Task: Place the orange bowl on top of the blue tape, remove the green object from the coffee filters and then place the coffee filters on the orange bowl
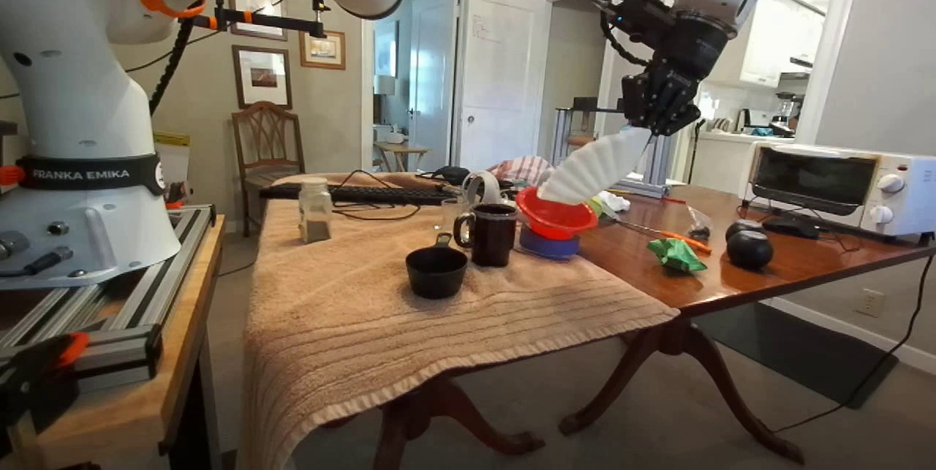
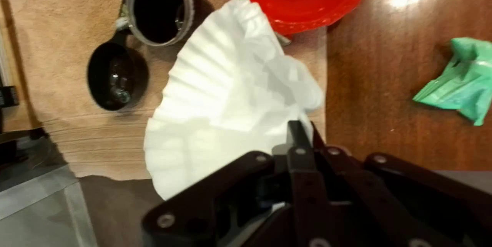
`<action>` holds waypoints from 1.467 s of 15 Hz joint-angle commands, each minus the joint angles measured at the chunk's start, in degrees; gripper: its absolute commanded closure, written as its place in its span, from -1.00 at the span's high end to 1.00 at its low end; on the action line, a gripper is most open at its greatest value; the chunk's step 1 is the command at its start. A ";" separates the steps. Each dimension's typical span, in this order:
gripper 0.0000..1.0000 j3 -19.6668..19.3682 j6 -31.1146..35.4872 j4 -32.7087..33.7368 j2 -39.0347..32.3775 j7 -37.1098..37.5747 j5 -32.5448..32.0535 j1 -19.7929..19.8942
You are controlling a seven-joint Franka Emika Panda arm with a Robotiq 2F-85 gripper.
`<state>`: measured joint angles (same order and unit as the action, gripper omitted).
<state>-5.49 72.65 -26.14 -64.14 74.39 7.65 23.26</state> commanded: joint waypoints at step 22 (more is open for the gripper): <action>-0.99 8.85 -2.72 0.42 -2.11 -38.25 9.88 -0.42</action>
<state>4.10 70.24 -26.13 -66.11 36.08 17.00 23.05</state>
